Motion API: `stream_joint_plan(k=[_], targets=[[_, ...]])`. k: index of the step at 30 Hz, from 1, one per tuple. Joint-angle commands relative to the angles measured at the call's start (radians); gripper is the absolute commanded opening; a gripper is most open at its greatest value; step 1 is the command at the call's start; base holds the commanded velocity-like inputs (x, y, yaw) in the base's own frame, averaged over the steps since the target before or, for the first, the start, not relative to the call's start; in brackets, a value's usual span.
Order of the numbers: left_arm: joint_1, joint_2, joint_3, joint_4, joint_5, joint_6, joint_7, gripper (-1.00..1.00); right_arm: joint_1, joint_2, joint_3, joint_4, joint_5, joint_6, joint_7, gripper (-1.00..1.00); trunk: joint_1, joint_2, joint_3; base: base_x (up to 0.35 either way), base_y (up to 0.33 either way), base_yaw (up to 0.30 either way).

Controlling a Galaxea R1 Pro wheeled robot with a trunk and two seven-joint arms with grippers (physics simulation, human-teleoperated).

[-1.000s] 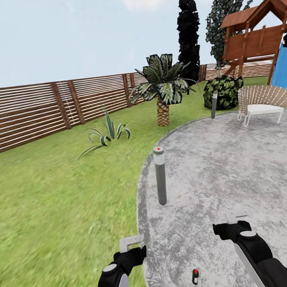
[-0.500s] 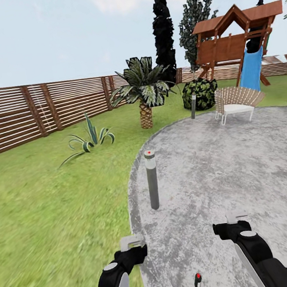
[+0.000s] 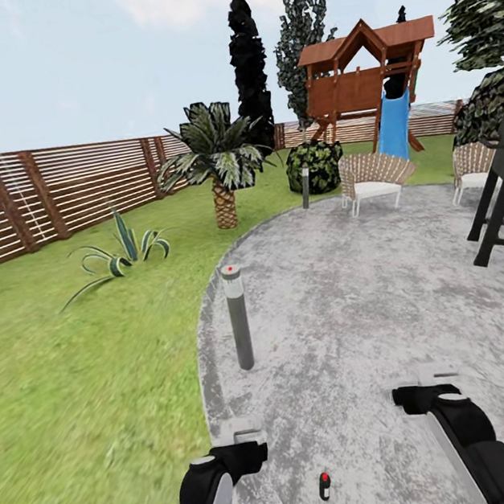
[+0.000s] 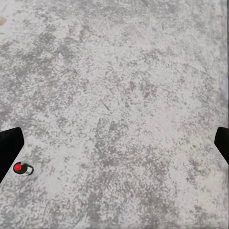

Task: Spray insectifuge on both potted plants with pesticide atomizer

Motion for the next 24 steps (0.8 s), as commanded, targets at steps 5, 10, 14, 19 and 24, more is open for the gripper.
stream_joint_plan(k=[5, 10, 14, 19, 24], targets=[[0.0, 0.0, -0.004, 0.088, 0.0, -0.107, -0.001, 1.0, -0.002, -0.004, -0.053, 0.007, -0.014, -0.008, 0.023, 1.0, 0.019, -0.035, -0.016, 0.0, 0.0, -0.025], [-0.069, 0.0, -0.03, 0.141, 0.007, -0.124, -0.012, 1.0, -0.003, -0.002, -0.042, 0.002, -0.009, -0.031, 0.049, 1.0, 0.038, -0.07, -0.029, 0.0, 0.0, -0.121], [-0.076, 0.0, -0.033, 0.148, 0.004, -0.119, -0.013, 1.0, -0.004, -0.004, -0.041, 0.002, -0.005, -0.021, 0.049, 1.0, 0.054, -0.098, -0.039, 0.0, 0.0, -0.267], [-0.09, -0.001, -0.036, 0.187, 0.003, -0.1, -0.019, 1.0, -0.01, -0.006, -0.039, 0.002, -0.004, 0.015, 0.05, 1.0, 0.073, -0.133, -0.051, 0.0, 0.0, -0.268], [-0.147, 0.001, -0.036, 0.345, -0.001, -0.124, -0.141, 1.0, -0.01, -0.006, -0.034, 0.002, -0.003, 0.03, 0.05, 1.0, 0.092, -0.168, -0.064, 0.0, 0.0, -0.27]])
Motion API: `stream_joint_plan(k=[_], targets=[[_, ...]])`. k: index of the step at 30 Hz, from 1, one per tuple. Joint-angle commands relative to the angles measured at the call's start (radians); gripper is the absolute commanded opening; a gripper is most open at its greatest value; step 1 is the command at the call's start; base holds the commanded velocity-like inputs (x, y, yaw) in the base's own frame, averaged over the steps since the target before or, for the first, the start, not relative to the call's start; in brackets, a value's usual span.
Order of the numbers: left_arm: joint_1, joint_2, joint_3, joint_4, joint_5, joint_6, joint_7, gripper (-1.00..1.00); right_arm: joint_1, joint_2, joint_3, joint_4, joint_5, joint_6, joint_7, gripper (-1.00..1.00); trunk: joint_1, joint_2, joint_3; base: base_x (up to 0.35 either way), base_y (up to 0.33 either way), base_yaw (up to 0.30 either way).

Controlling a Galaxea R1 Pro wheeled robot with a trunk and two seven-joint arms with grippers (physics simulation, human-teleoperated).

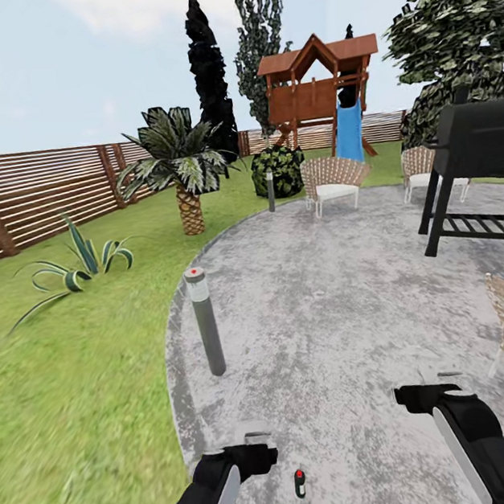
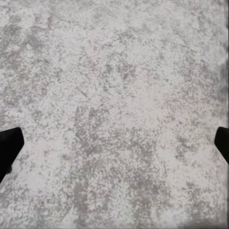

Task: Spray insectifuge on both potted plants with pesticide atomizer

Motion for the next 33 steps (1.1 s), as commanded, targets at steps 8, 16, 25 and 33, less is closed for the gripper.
stream_joint_plan(k=[8, 16, 25, 33], targets=[[-0.014, 0.003, -0.001, 0.111, -0.002, -0.084, -0.012, 1.0, 0.0, -0.001, 0.0, -0.001, 0.002, 0.0, 0.0, 1.0, 0.031, -0.056, -0.021, 0.0, 0.0, -0.277], [-0.034, 0.006, -0.001, 0.125, -0.002, -0.085, -0.038, 1.0, 0.0, 0.0, 0.0, -0.001, 0.002, 0.0, 0.0, 1.0, 0.061, -0.112, -0.041, 0.0, 0.0, -0.278], [-0.035, 0.01, 0.0, 0.124, -0.002, -0.084, -0.065, 1.0, 0.0, 0.001, 0.0, 0.0, 0.003, 0.0, -0.001, 1.0, 0.096, -0.175, -0.065, 0.0, 0.0, -0.279], [-0.036, 0.012, 0.002, 0.118, -0.001, -0.084, -0.065, 1.0, 0.0, 0.001, 0.006, 0.001, 0.002, -0.003, -0.002, 1.0, 0.127, -0.231, -0.087, 0.0, 0.0, -0.28]])
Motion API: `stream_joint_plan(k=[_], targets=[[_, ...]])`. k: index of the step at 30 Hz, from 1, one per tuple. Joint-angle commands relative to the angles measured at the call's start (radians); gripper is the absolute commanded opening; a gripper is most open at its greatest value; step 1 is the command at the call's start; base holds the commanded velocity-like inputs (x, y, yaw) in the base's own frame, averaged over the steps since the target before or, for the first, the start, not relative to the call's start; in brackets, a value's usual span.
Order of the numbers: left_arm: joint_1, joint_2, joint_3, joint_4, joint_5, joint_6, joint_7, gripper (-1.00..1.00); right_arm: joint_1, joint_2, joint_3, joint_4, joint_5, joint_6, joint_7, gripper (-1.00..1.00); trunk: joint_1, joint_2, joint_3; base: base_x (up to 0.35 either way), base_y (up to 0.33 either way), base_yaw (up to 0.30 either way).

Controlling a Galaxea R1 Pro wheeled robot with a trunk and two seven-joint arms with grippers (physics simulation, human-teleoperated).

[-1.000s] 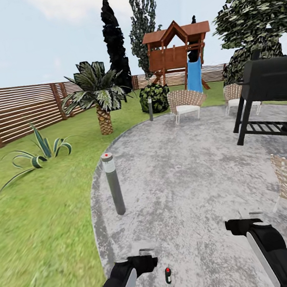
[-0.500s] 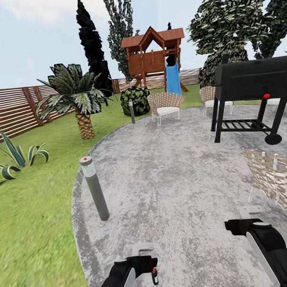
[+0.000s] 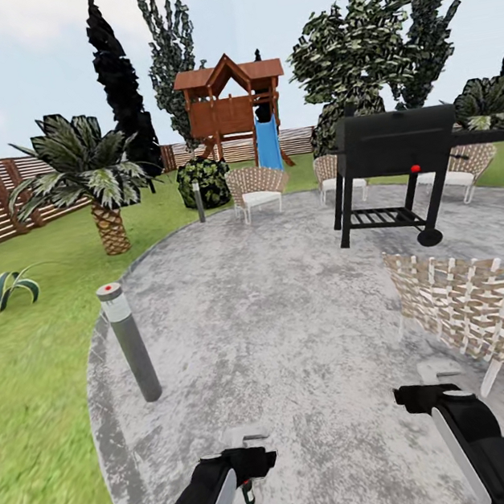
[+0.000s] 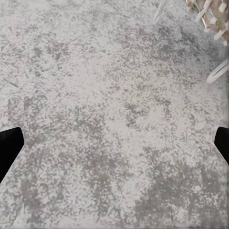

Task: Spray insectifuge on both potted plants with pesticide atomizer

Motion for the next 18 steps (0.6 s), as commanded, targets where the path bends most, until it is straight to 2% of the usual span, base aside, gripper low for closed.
stream_joint_plan(k=[1, 2, 3, 4, 6, 7, 8, 9, 12, 16, 18], targets=[[0.0, 0.0, 0.001, -0.006, 0.001, 0.0, 0.0, 1.0, 0.0, 0.0, 0.005, 0.0, 0.001, 0.0, 0.001, 1.0, 0.004, -0.007, -0.003, 0.0, 0.0, -0.287], [0.005, 0.004, 0.002, -0.136, 0.006, 0.014, -0.002, 1.0, 0.0, 0.002, 0.014, -0.001, 0.002, 0.001, 0.002, 1.0, 0.008, -0.014, -0.006, 0.0, 0.0, -0.287], [0.009, 0.01, 0.006, -0.195, 0.009, 0.032, -0.002, 1.0, 0.0, 0.002, 0.02, -0.002, 0.002, 0.002, 0.004, 1.0, 0.012, -0.021, -0.008, 0.0, 0.0, -0.287], [0.01, 0.03, 0.061, -0.252, 0.018, 0.095, -0.004, 1.0, 0.0, 0.001, 0.044, -0.003, 0.002, 0.005, 0.008, 1.0, 0.015, -0.028, -0.011, 0.0, 0.0, -0.287], [0.009, 0.033, 0.098, -0.253, 0.018, 0.103, -0.004, 1.0, 0.0, 0.0, 0.047, -0.002, 0.001, 0.011, 0.009, 1.0, 0.023, -0.042, -0.016, 0.0, 0.0, -0.287], [0.008, 0.033, 0.152, -0.252, 0.018, 0.108, 0.001, 1.0, 0.0, 0.0, 0.049, -0.002, 0.0, 0.044, 0.01, 1.0, 0.027, -0.049, -0.019, 0.0, 0.0, -0.288], [0.008, 0.031, 0.163, -0.251, 0.017, 0.109, 0.003, 1.0, 0.0, 0.0, 0.049, -0.002, -0.003, 0.07, 0.011, 1.0, 0.031, -0.056, -0.022, 0.0, 0.0, -0.288], [0.007, 0.025, 0.172, -0.24, 0.012, 0.11, 0.008, 1.0, -0.003, 0.0, 0.049, -0.002, -0.012, 0.149, 0.018, 1.0, 0.035, -0.063, -0.025, 0.0, 0.0, -0.288], [0.007, 0.025, 0.172, -0.215, 0.007, 0.1, 0.01, 1.0, -0.011, -0.001, 0.05, -0.001, -0.014, 0.166, 0.107, 1.0, 0.046, -0.084, -0.035, 0.0, 0.0, -0.288], [0.007, 0.028, 0.171, -0.199, 0.011, 0.097, 0.001, 1.0, -0.013, -0.001, 0.05, -0.001, -0.012, 0.167, 0.133, 1.0, 0.061, -0.112, -0.047, 0.0, 0.0, -0.288], [0.007, 0.029, 0.17, -0.198, 0.013, 0.095, 0.0, 1.0, -0.014, -0.001, 0.05, -0.001, -0.012, 0.167, 0.135, 1.0, 0.061, -0.112, -0.047, 0.0, 0.0, -0.289]])
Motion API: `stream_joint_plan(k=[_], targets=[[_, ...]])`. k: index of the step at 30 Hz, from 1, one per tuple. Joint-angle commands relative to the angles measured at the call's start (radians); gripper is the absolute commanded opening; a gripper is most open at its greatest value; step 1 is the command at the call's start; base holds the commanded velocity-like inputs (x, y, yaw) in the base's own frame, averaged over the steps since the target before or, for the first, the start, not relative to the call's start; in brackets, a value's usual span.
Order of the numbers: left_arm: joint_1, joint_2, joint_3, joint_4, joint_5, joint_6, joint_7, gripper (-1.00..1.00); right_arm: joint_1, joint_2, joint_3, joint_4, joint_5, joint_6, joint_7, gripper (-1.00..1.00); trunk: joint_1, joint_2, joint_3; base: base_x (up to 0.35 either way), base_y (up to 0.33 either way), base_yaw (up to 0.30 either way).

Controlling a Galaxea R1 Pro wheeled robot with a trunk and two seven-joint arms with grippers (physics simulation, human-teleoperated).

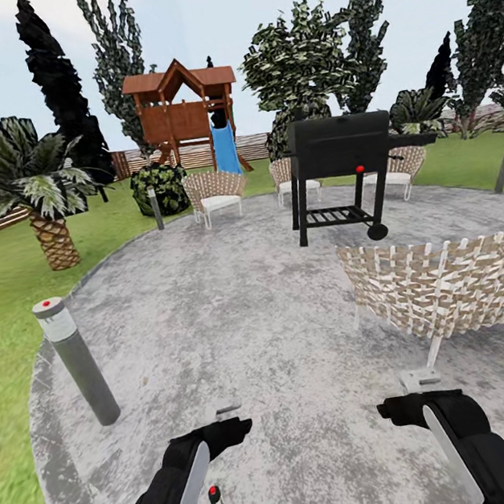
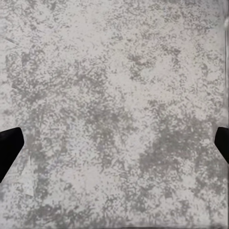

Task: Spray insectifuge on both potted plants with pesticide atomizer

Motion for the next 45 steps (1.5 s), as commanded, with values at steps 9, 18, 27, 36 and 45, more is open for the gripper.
stream_joint_plan(k=[9, 18, 27, 36, 45], targets=[[0.0, 0.012, -0.004, 0.125, -0.015, -0.104, -0.005, 1.0, 0.0, 0.0, 0.0, 0.0, 0.0, -0.003, 0.002, 1.0, 0.0, 0.0, 0.0, -0.01, 0.059, -0.289], [0.0, 0.033, -0.002, 0.139, -0.017, -0.112, -0.06, 1.0, 0.0, 0.001, -0.003, 0.005, 0.003, -0.017, 0.003, 1.0, 0.0, 0.0, 0.0, -0.037, 0.319, -0.153], [0.0, 0.038, -0.003, 0.224, -0.055, -0.236, -0.056, 1.0, 0.0, 0.001, -0.003, 0.002, 0.004, -0.029, 0.003, 1.0, 0.0, 0.0, 0.0, 0.0, 0.334, -0.001], [0.0, 0.034, -0.007, 0.227, -0.167, -0.284, -0.039, 1.0, 0.0, 0.006, 0.001, 0.002, 0.016, -0.068, -0.038, 1.0, 0.0, 0.0, 0.0, 0.065, 0.301, -0.135], [0.0, 0.027, 0.044, 0.174, -0.167, -0.175, 0.014, 1.0, 0.0, 0.005, 0.019, 0.002, 0.016, -0.069, -0.044, 1.0, 0.012, -0.021, -0.009, 0.039, 0.095, -0.286]])
